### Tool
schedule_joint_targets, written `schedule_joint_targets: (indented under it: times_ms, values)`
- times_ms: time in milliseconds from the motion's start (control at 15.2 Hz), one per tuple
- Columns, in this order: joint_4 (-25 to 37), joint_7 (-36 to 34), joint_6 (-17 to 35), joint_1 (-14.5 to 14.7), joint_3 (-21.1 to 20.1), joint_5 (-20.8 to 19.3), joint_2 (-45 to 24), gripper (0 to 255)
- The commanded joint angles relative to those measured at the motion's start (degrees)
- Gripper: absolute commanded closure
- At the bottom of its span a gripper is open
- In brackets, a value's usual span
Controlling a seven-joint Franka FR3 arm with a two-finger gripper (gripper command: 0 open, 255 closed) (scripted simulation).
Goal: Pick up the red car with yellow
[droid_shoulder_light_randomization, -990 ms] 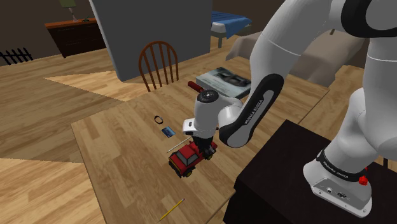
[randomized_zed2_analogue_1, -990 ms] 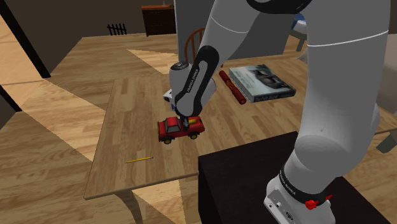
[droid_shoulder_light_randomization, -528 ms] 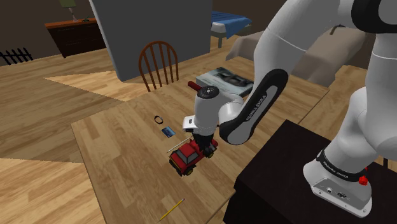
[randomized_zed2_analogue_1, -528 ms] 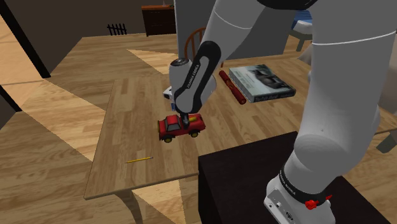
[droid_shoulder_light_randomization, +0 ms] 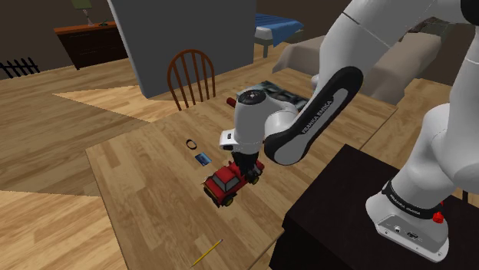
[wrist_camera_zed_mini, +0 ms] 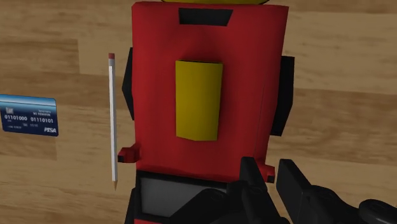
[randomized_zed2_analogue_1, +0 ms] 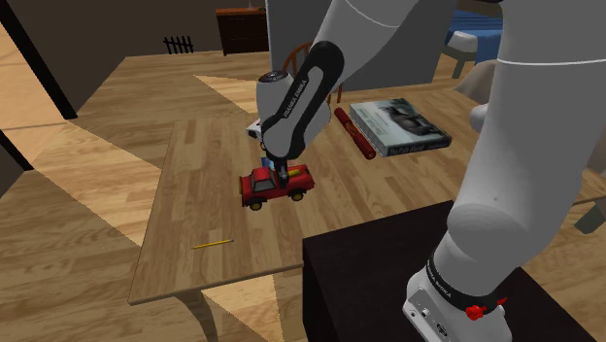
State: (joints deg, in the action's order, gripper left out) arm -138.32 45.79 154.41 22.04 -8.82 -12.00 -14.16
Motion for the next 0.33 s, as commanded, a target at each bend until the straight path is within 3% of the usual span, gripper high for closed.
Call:
schedule_joint_targets:
  times_ms: [0, 264]
  values:
    - [0.1, 0.7, -1.5, -0.3, -0.5, 0.9, 1.5, 255]
    - [0.0, 1.4, -3.0, -0.5, -0.9, 1.8, 3.2, 255]
